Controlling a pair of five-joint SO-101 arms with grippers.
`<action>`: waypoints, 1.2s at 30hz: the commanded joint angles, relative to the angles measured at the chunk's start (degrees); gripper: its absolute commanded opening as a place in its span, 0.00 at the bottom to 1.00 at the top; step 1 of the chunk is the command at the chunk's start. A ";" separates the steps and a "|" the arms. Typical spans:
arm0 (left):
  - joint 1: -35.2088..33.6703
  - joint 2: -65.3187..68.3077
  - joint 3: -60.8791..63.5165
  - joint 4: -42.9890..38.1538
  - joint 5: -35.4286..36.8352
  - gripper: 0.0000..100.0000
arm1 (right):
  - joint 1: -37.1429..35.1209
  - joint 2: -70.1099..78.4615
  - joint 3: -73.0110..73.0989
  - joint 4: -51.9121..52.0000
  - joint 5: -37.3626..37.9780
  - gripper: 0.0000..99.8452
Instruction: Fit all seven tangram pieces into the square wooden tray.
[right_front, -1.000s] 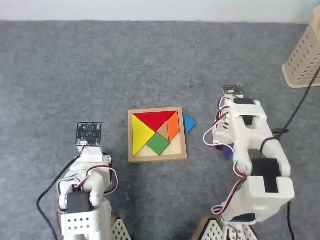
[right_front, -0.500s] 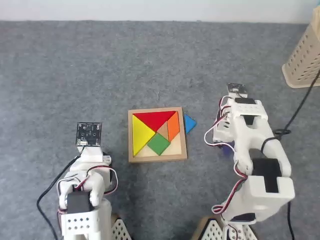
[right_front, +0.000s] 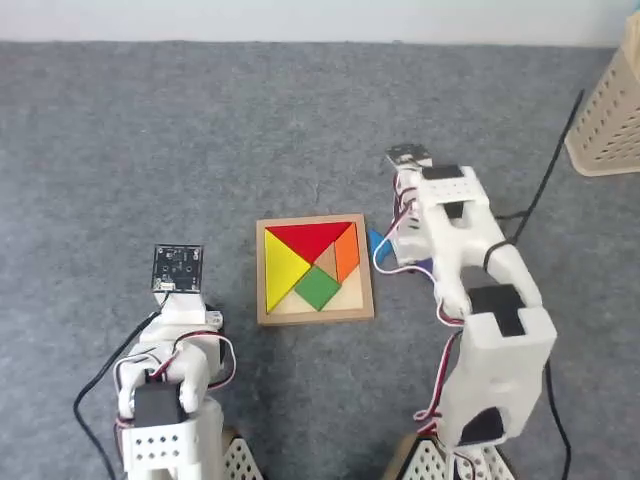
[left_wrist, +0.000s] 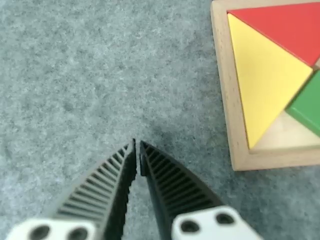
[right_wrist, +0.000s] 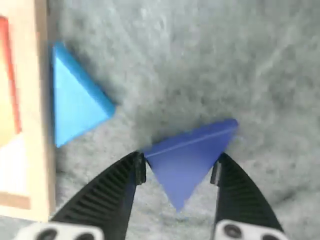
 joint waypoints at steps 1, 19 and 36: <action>-0.35 -0.88 -0.66 0.26 0.44 0.01 | -1.45 -3.82 -3.87 1.54 1.14 0.21; -0.35 -0.88 -0.66 0.26 0.44 0.01 | -4.35 -7.69 4.31 -5.85 -11.34 0.21; -0.35 -0.88 -0.66 0.26 0.44 0.01 | 6.29 -2.24 4.31 -6.20 -18.46 0.21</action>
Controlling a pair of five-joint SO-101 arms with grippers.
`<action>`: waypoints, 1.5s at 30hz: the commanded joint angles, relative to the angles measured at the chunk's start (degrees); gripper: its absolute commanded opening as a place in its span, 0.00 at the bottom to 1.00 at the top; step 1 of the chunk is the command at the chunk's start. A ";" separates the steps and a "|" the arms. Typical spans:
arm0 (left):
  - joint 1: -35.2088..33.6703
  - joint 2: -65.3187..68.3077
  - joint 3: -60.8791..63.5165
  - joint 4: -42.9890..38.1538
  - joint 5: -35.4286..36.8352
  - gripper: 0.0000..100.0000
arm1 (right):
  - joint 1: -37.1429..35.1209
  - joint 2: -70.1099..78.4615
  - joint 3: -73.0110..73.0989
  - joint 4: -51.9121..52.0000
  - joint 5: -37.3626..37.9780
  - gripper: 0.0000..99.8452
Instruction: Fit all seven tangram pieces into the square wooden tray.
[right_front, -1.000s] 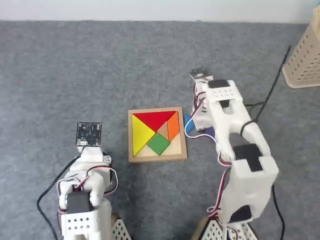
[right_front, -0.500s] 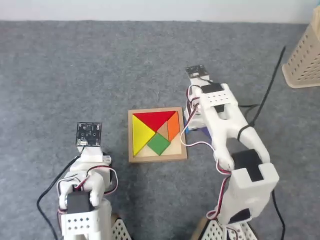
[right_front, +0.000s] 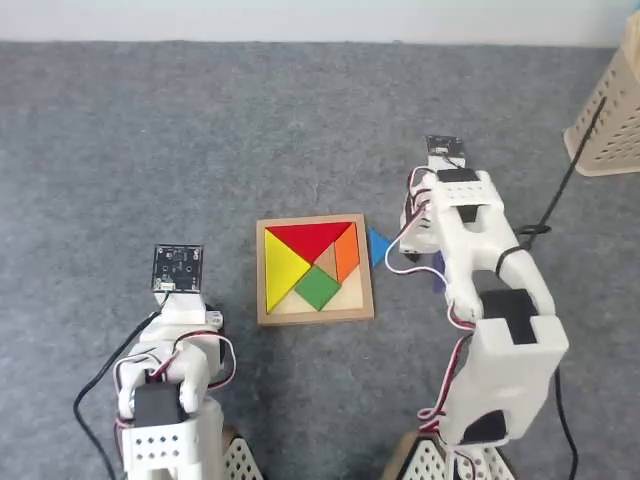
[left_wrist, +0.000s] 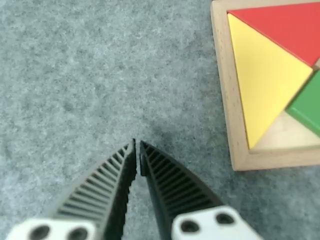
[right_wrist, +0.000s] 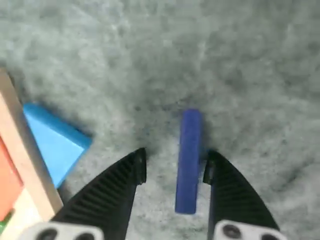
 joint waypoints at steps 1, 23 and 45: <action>-0.35 -0.88 -0.66 0.26 0.44 0.01 | 2.07 -0.04 -0.18 -0.04 -0.62 0.20; -0.35 -0.88 -0.66 0.26 0.44 0.01 | -6.73 -29.23 16.62 -1.27 0.44 0.01; -0.35 -0.88 -0.66 0.26 0.44 0.01 | -26.33 -3.56 -5.10 -3.82 -26.90 0.04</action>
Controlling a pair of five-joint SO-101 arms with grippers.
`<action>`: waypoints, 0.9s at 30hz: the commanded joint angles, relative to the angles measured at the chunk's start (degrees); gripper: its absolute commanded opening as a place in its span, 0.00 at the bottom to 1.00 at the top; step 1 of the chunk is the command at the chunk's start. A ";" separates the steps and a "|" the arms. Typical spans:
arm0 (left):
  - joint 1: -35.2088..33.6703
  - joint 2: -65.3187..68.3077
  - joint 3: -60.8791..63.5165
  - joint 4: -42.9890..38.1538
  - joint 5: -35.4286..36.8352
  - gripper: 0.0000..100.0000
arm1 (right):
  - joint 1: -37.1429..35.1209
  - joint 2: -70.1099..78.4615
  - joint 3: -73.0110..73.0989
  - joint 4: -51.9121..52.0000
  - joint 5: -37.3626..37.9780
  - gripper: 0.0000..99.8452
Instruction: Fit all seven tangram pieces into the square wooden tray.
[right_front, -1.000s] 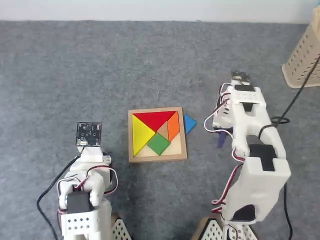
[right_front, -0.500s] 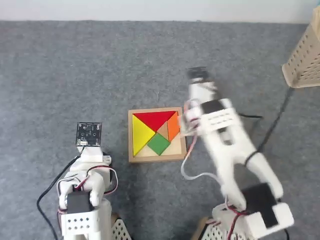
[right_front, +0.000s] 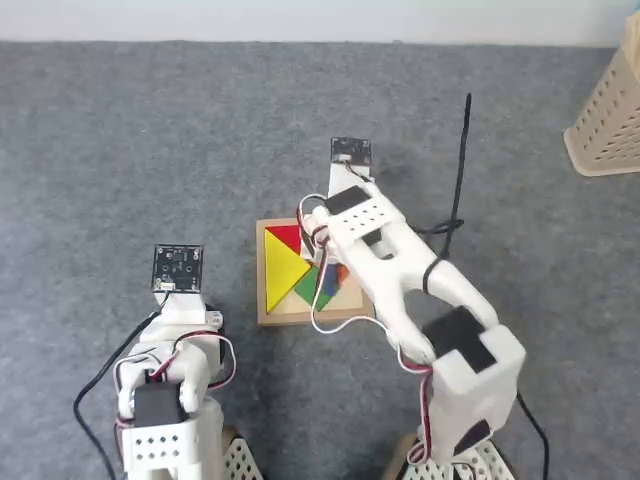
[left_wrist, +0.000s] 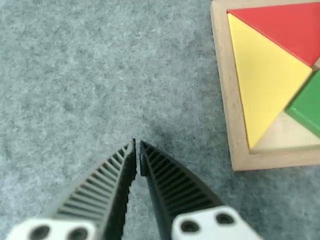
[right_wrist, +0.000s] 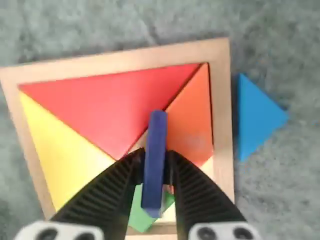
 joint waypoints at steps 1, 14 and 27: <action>-0.35 -0.88 -0.66 0.26 0.44 0.01 | -0.22 -1.10 -2.73 -0.04 -1.14 0.04; -0.35 -0.88 -0.66 0.26 0.44 0.01 | 2.77 -9.63 -2.20 8.31 3.87 0.20; -0.35 -0.88 -0.66 0.26 0.44 0.01 | 4.26 -9.71 -0.97 8.04 11.25 0.02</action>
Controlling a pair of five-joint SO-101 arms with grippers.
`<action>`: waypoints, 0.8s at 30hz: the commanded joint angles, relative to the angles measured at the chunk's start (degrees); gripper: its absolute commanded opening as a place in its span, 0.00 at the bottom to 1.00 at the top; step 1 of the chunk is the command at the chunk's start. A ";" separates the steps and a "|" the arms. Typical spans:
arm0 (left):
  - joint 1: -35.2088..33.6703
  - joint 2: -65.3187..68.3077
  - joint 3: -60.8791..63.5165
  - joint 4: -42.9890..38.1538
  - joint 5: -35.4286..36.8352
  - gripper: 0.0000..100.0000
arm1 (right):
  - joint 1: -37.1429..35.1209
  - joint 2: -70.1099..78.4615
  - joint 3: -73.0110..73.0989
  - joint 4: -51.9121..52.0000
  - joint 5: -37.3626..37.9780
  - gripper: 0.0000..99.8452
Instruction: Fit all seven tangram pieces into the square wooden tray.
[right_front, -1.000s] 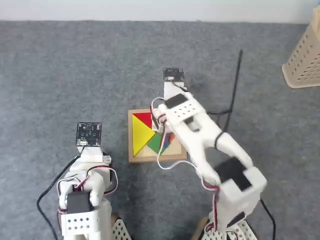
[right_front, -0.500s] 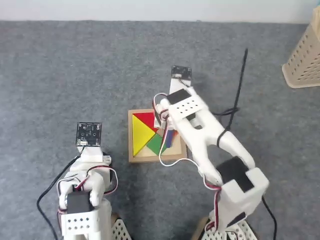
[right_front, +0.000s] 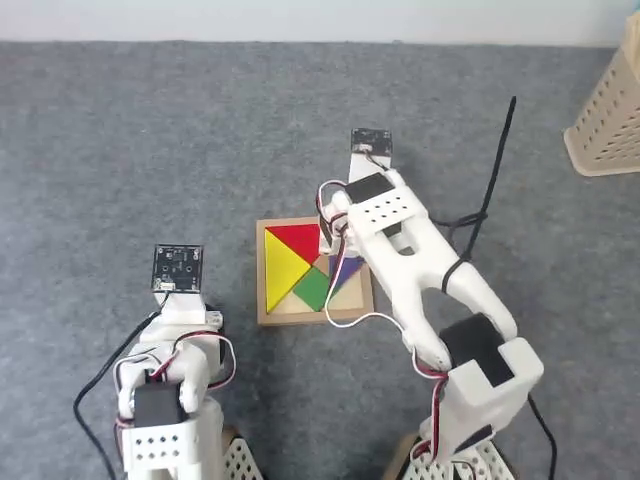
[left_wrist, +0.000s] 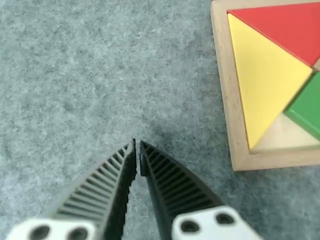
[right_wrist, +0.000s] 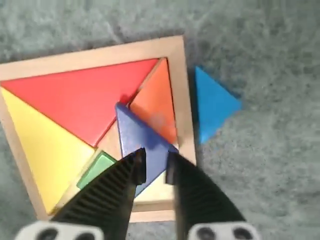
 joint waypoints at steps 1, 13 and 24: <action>-0.35 -0.88 -0.66 0.26 0.44 0.01 | 0.40 -4.18 -0.97 0.48 6.07 0.02; -0.35 -0.88 -0.66 0.26 0.44 0.01 | 1.36 -4.26 5.54 -15.60 10.29 0.01; -0.35 -0.88 -0.66 0.26 0.44 0.01 | 1.71 -4.62 7.56 -20.35 12.57 0.01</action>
